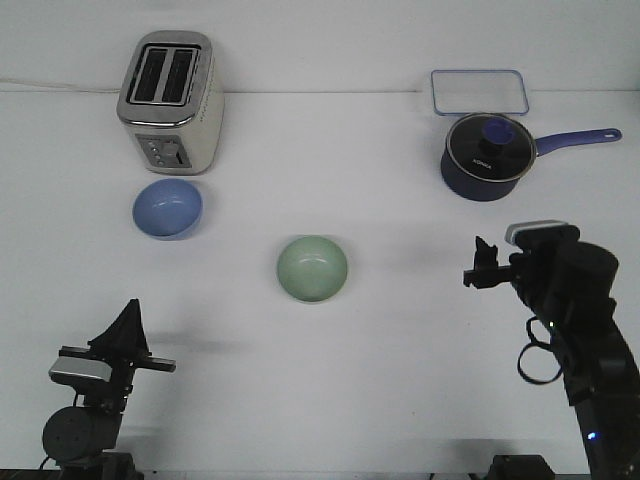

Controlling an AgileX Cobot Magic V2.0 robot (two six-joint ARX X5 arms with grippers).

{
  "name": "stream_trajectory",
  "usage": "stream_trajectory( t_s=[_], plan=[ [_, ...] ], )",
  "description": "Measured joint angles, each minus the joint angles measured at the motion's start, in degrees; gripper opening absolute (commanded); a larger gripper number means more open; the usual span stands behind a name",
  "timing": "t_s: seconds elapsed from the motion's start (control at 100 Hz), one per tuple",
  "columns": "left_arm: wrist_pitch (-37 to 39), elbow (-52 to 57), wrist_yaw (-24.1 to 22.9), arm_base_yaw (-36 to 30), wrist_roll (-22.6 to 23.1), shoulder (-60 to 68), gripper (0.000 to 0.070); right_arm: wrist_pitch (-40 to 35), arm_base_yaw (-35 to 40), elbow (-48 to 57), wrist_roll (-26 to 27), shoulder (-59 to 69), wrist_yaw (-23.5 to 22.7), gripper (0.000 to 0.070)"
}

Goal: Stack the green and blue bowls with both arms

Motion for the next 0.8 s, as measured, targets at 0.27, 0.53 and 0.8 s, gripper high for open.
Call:
stream_trajectory(
  t_s=[0.27, 0.53, 0.8],
  plan=[
    [0.0, 0.0, 0.0, 0.0, 0.0, 0.0, 0.0012, 14.21, -0.02, -20.17, 0.02, -15.12, 0.0, 0.045],
    [0.0, 0.0, 0.0, 0.0, 0.0, 0.0, 0.0012, 20.98, -0.02, -28.5, 0.02, -24.44, 1.36, 0.045],
    [0.0, 0.0, 0.0, 0.0, 0.0, 0.0, 0.0012, 21.68, -0.02, -28.52, 0.02, -25.18, 2.58, 0.045]
  ],
)
